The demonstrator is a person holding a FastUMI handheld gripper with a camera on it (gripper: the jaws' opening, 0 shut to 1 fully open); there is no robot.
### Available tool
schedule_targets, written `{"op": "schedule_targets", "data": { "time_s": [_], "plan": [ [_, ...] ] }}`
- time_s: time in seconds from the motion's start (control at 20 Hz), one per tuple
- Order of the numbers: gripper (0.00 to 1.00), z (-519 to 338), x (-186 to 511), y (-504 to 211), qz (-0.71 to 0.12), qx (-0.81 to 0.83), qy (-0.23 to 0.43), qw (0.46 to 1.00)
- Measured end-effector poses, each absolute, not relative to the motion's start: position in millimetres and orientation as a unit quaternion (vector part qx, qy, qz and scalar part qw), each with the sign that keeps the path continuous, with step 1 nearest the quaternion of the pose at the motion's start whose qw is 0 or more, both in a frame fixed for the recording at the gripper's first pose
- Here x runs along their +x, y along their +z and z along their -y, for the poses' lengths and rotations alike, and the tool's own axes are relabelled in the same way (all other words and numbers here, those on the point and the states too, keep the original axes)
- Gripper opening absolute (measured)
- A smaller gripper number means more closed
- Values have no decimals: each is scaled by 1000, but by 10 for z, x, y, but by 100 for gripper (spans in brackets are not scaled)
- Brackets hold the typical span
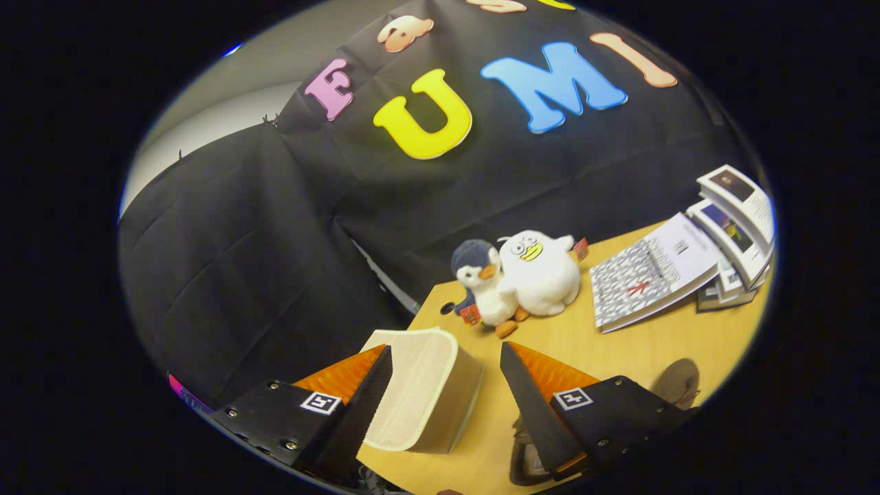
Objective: Open the storage box then place both shoes into the box .Put the left shoe in first, then the right shoe, with the right side of both shoes facing outward in a uniform manner.
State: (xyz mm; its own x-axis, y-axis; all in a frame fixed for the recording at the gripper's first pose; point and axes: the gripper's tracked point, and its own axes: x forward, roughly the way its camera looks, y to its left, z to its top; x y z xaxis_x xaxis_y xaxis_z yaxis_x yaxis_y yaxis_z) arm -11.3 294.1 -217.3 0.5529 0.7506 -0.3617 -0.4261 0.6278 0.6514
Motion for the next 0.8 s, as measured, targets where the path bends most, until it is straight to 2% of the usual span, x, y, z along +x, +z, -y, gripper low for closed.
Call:
{"op": "schedule_targets", "data": {
  "time_s": [0.25,0.7,0.8],
  "plan": [
    [97,-3375,-369,-2547,-394,297,396,774],
    [95,-3748,-534,-3080,-475,345,411,698],
    [88,-3799,-544,-3100,-482,353,414,687]
  ]
}}
